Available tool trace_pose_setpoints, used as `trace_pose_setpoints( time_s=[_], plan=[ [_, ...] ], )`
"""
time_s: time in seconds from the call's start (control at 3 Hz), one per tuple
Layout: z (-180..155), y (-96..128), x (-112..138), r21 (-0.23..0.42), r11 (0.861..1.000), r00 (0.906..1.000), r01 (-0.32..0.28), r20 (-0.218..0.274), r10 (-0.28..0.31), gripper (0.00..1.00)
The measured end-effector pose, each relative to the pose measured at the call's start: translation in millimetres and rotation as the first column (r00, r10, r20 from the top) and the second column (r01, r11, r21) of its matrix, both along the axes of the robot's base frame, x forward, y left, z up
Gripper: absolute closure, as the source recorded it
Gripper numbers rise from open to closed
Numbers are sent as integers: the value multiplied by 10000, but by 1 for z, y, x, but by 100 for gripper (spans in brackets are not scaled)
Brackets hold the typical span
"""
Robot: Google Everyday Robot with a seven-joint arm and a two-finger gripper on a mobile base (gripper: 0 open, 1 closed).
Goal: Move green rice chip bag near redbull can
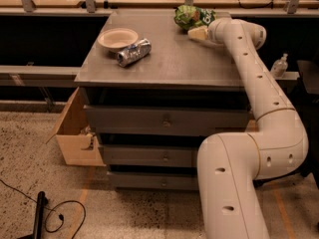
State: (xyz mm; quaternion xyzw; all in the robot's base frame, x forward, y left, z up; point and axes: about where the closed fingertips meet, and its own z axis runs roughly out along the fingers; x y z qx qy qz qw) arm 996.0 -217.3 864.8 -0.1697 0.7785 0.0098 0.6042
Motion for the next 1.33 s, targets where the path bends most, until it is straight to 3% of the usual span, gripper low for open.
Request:
trace_pose_setpoints(
  time_s=[1.0,1.33],
  plan=[
    [-7,24,-4,359,9972,9973,-657,-313,668,87],
    [-10,28,-6,429,9962,9961,-753,-434,772,100]
  ],
)
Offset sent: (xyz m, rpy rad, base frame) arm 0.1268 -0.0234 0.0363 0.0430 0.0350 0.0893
